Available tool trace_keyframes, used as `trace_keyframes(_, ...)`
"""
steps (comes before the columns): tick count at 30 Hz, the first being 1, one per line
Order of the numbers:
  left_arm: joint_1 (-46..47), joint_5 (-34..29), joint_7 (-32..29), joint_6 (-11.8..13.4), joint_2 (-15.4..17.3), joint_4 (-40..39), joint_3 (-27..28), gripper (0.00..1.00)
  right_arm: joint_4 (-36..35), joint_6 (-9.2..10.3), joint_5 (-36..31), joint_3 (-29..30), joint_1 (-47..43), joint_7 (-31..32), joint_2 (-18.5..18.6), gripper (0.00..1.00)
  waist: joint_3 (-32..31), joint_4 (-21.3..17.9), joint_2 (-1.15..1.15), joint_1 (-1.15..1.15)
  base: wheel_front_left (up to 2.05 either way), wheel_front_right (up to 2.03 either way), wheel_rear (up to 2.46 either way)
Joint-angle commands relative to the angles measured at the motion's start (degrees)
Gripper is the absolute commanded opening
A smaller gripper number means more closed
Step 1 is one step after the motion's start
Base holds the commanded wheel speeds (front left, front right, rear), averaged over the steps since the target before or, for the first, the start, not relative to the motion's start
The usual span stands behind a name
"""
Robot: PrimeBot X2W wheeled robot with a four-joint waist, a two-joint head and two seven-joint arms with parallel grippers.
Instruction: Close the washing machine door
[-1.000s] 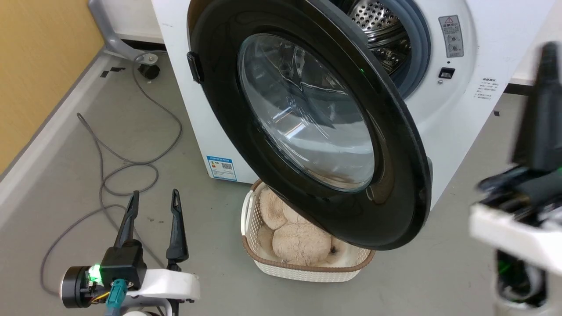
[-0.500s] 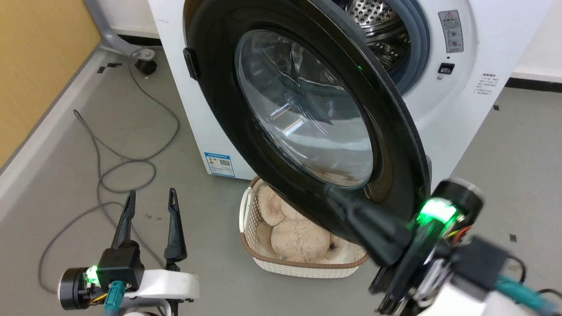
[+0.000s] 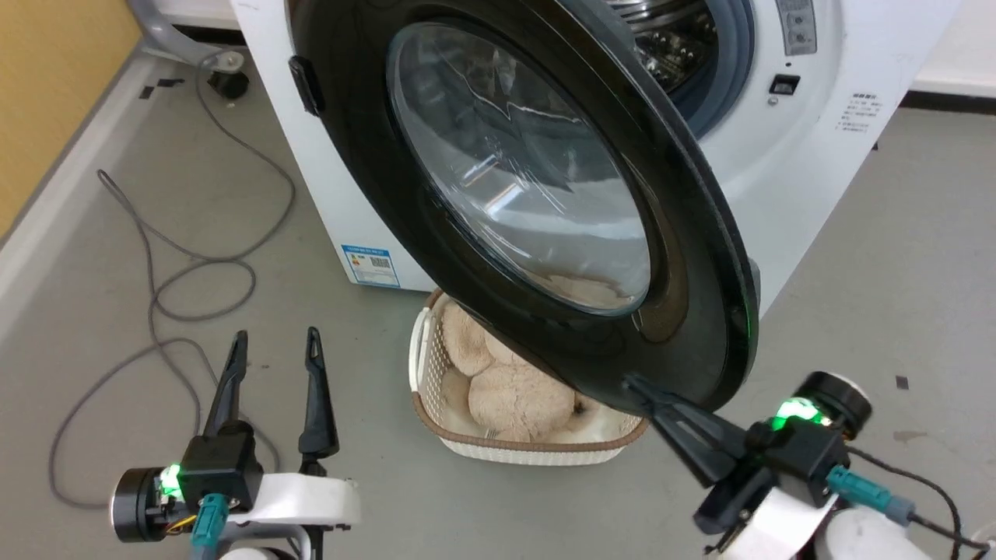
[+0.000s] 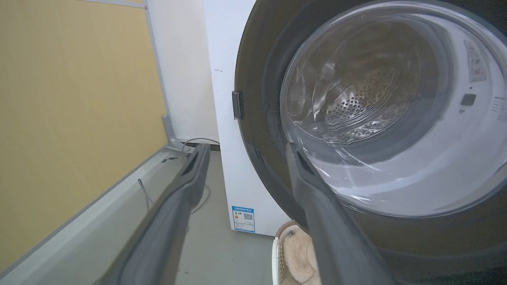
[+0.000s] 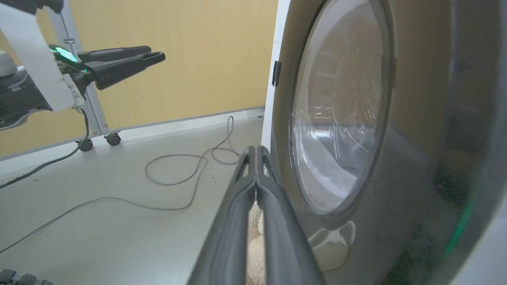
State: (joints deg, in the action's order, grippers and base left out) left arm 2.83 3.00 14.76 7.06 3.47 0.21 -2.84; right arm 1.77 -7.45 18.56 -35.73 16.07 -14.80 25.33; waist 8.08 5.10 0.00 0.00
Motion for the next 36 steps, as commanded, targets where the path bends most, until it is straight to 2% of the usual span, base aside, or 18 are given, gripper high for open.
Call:
trace_keyframes(1,1.09,-0.52,0.24,-0.10,-0.14,-0.25,-0.08,1.00,0.85,-0.03,0.01,0.92,-0.77,-0.20,-0.19,0.00,0.61,-0.26,0.00,0.00,0.00,0.00,0.00)
trace_keyframes(9,2.82,-0.63,0.24,-0.15,-0.37,-0.36,-1.54,1.00,4.43,-0.03,2.37,9.32,-0.77,-0.20,-1.94,0.00,3.35,-0.55,0.00,0.00,0.00,0.00,0.00)
trace_keyframes(15,4.85,-0.58,0.24,-0.11,-0.47,-0.79,-2.33,1.00,7.44,-0.03,3.98,15.41,2.58,-0.20,-2.55,0.00,6.53,-0.52,0.00,0.00,0.00,0.00,0.00)
trace_keyframes(30,10.16,0.18,0.24,0.73,-0.57,-1.89,-5.15,1.00,19.24,-0.03,1.85,24.69,21.09,-0.20,-0.17,0.00,14.83,1.86,0.00,0.00,0.00,0.00,0.00)
trace_keyframes(36,11.49,0.75,0.24,1.26,-0.58,-2.28,-5.83,1.00,24.70,-0.03,0.56,25.60,27.70,-0.20,0.93,0.00,17.13,3.17,0.00,0.00,0.00,0.00,0.00)
